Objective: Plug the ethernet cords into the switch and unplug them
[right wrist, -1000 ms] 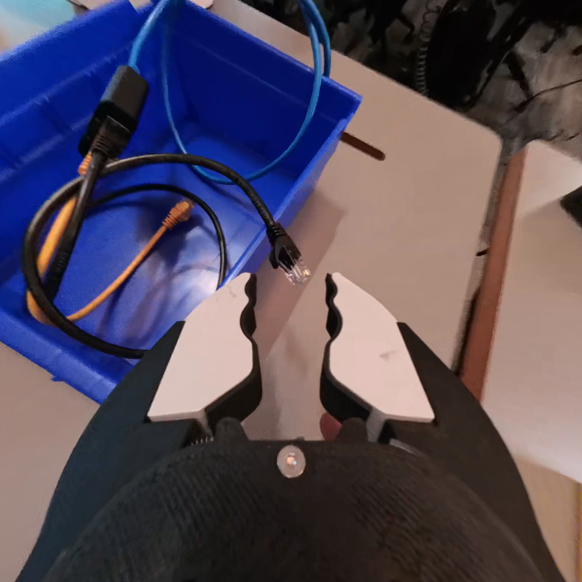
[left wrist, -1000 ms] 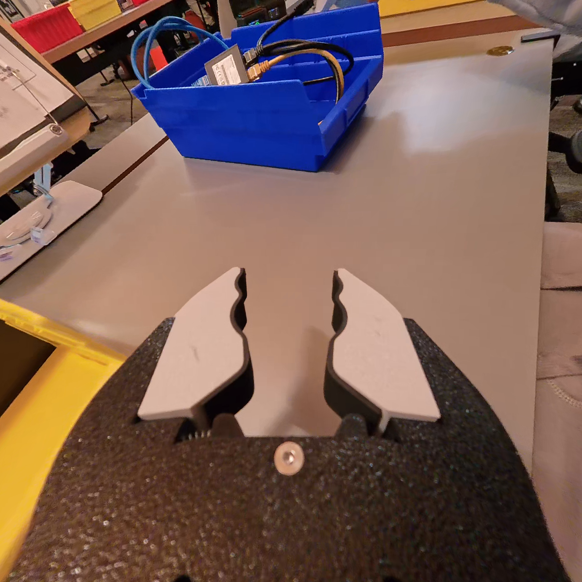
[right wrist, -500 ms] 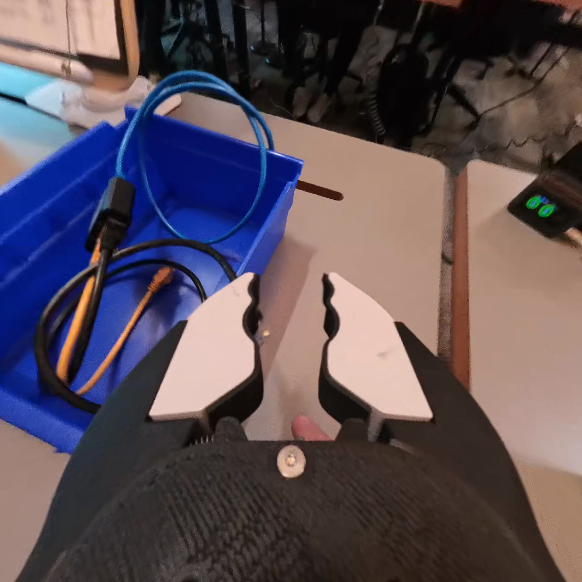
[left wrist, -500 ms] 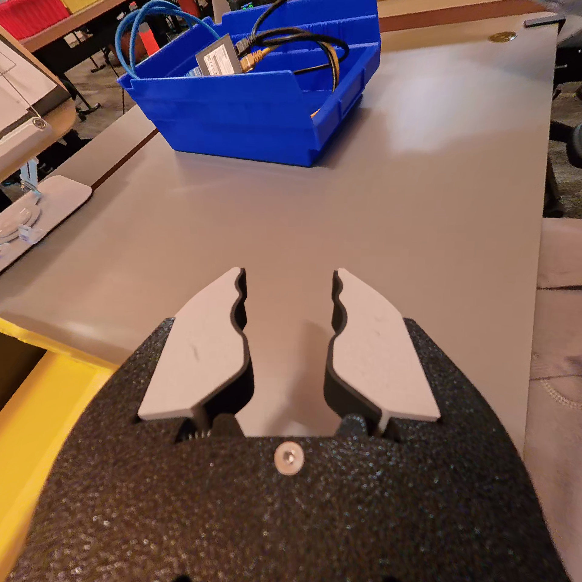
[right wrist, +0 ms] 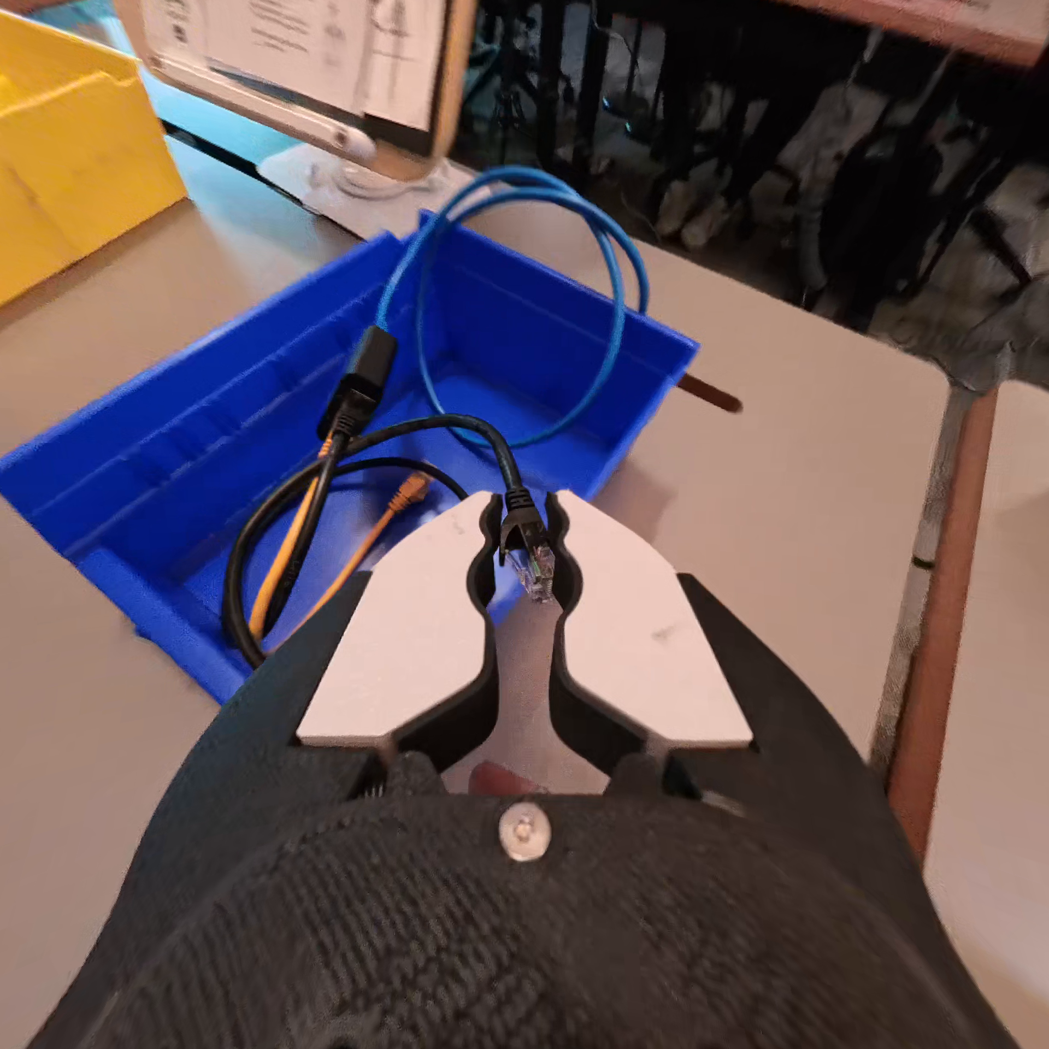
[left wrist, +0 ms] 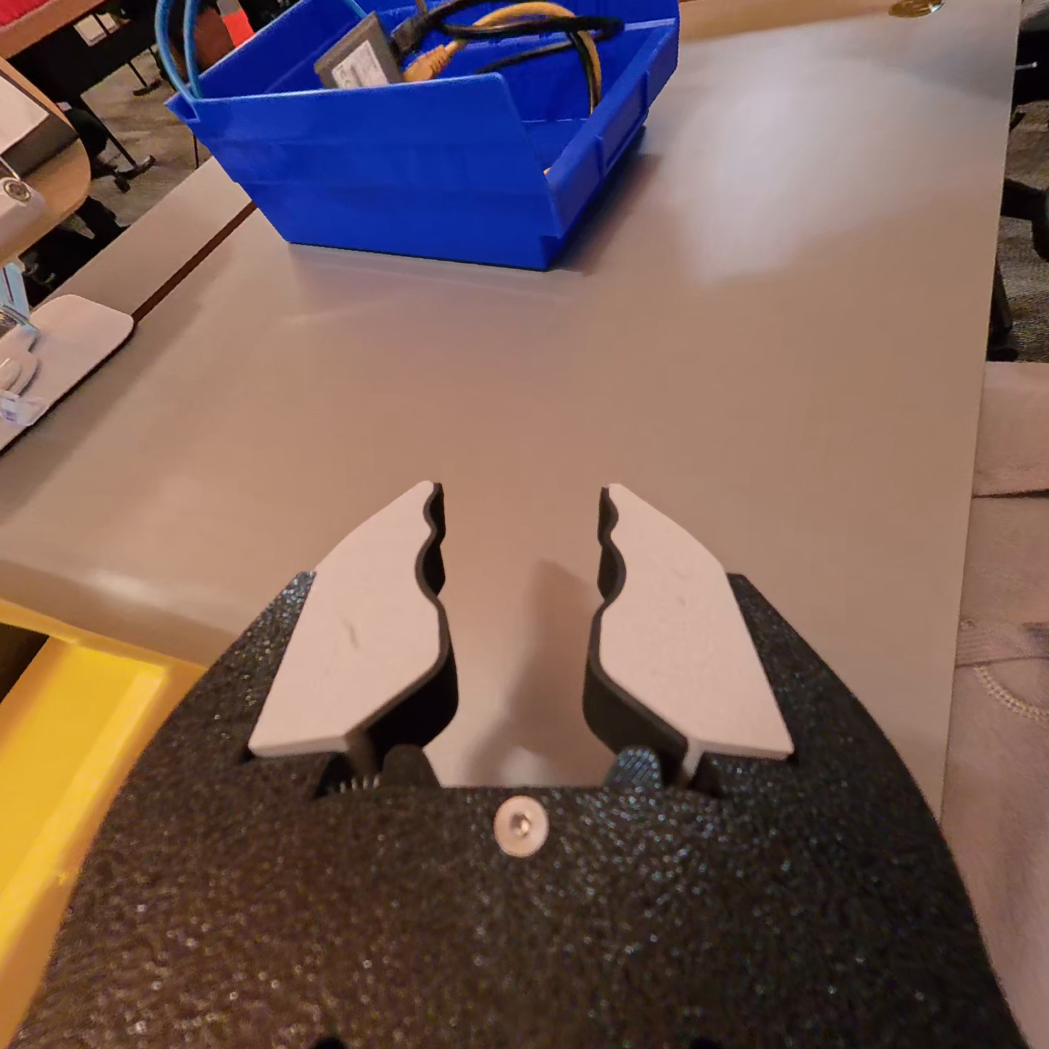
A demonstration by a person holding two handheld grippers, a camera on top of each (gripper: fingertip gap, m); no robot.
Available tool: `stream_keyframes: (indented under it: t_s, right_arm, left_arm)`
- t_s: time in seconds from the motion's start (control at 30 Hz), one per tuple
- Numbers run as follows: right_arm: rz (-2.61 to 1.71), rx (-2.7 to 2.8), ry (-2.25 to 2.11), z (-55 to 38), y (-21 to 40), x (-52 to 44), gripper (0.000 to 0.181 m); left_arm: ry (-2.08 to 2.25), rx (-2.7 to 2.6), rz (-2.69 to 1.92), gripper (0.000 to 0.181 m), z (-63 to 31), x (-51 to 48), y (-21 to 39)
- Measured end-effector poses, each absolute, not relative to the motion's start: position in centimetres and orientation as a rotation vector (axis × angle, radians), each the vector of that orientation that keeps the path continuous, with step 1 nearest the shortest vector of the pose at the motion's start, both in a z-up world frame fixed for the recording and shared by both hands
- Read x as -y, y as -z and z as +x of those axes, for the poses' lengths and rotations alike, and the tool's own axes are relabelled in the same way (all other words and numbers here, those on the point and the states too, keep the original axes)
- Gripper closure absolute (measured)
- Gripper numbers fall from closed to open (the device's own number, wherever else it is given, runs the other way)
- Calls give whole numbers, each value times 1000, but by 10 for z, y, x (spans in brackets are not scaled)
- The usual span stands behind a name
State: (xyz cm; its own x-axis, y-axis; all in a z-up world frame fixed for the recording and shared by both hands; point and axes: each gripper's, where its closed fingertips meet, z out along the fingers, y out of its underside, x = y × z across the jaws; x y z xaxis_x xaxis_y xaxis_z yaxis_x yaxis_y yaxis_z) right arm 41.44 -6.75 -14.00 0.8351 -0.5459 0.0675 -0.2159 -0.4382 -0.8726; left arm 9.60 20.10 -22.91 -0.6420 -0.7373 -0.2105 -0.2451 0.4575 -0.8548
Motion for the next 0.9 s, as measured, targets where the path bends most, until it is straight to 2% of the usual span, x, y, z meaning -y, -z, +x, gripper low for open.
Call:
stream_keyframes:
  t_s: [0.03,0.13,0.23,0.37,0.47,0.53,0.57,0.7,0.8,0.9]
  right_arm:
    - [-2030,-545,391,408,138,59,167]
    - [-2180,-479,331,397,161,43,166]
    - [-2441,-443,509,410,190,58,145]
    - [-2423,-396,446,409,168,55,117]
    - [-2231,-444,458,419,125,54,124]
    - [-2097,-512,617,444,98,58,136]
    - [-2076,-522,678,452,91,55,135]
    - [-2306,-383,820,482,112,21,124]
    - [-2379,-390,858,517,124,-5,126]
    - [-2444,-365,710,536,147,-34,128]
  left_arm:
    - [1128,-2141,-817,130,96,-200,230]
    - [1145,-2144,-818,130,98,-196,230]
    - [1148,-2148,-808,130,99,-191,230]
    - [1132,-2148,-803,130,99,-191,231]
    - [1162,-2126,-810,130,98,-191,228]
    - [1196,-2114,-817,130,98,-190,227]
    - [1213,-2111,-821,130,98,-190,226]
    - [1252,-2099,-830,131,105,-186,225]
    - [1265,-2108,-833,130,104,-184,227]
    - [1267,-2104,-828,131,102,-185,227]
